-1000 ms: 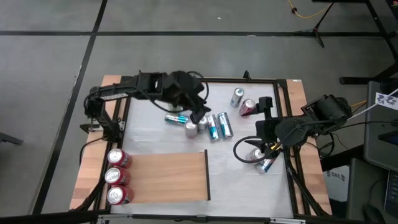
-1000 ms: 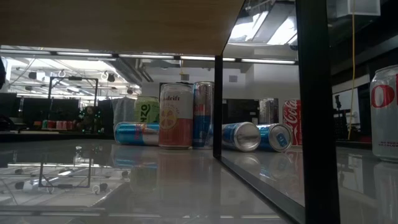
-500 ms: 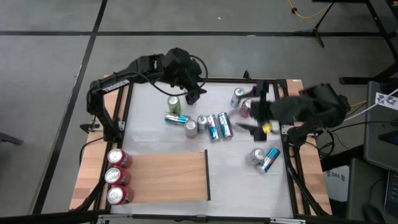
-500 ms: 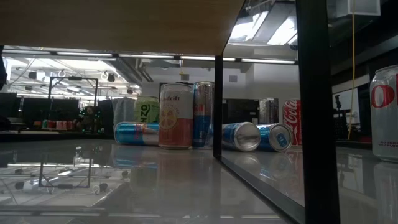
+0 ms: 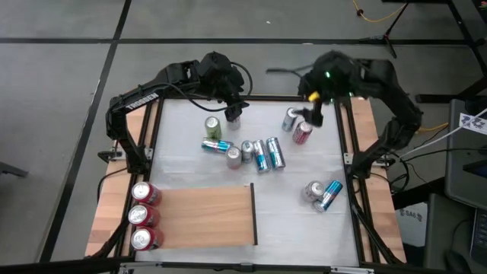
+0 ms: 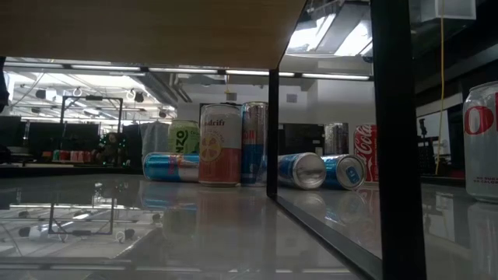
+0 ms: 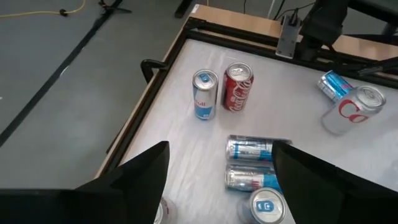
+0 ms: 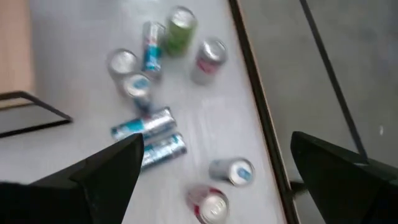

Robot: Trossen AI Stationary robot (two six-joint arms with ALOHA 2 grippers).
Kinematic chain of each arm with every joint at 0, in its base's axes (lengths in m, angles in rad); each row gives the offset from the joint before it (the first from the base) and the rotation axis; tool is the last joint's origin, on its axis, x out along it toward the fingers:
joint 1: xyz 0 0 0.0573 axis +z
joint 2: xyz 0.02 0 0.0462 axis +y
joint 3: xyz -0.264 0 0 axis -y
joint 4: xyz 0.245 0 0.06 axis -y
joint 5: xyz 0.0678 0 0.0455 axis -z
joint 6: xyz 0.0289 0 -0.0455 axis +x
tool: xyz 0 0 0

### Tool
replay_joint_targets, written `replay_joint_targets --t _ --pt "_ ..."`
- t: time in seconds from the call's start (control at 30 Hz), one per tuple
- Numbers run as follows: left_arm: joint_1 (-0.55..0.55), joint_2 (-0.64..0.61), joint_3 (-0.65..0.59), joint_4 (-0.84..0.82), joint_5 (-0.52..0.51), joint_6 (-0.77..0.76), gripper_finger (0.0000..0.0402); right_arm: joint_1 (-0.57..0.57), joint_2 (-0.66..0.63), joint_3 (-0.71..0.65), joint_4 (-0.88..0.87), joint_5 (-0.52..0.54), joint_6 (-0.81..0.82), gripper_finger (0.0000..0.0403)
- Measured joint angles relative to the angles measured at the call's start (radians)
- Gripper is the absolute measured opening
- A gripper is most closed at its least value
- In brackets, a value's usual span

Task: Place canned beverage on shelf
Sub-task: Put the blue soda can on the shelf

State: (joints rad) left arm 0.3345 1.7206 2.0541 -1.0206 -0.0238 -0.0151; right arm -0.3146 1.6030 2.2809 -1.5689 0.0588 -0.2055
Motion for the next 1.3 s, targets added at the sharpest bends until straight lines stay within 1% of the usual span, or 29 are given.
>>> replay_joint_targets --t 0.17,0.27,0.33,0.43,0.6,0.83,1.0,1.3 --pt "-0.004 0.000 0.000 0.000 0.000 -0.002 0.0276 -0.204 0.003 -0.143 0.016 -0.064 -0.045 0.0395" --pt "-0.004 0.000 0.000 0.000 0.000 -0.006 0.0276 -0.299 0.002 -0.268 0.094 -0.141 -0.054 0.0395" --pt "-0.004 0.000 0.000 0.000 0.000 -0.006 0.0276 -0.354 0.003 -0.352 0.156 -0.184 -0.032 0.0395" --pt "-0.004 0.000 0.000 0.000 -0.001 -0.006 0.0276 -0.404 0.003 -0.478 0.274 -0.194 0.020 0.0395" --pt "-0.004 0.000 0.000 0.001 -0.016 -0.006 0.0276 -0.440 0.003 -0.646 0.390 -0.210 0.044 0.0395" --pt "-0.004 0.000 0.000 0.001 -0.019 -0.007 0.0276 -0.438 0.002 -0.816 0.478 -0.215 0.044 0.0395" --pt "-0.004 0.000 0.000 0.001 -0.019 -0.007 0.0276 -0.438 0.002 -0.881 0.533 -0.265 0.044 0.0395" --pt "-0.004 0.000 0.000 0.001 -0.019 -0.008 0.0276 -0.438 0.002 -0.952 0.592 -0.270 0.044 0.0395"
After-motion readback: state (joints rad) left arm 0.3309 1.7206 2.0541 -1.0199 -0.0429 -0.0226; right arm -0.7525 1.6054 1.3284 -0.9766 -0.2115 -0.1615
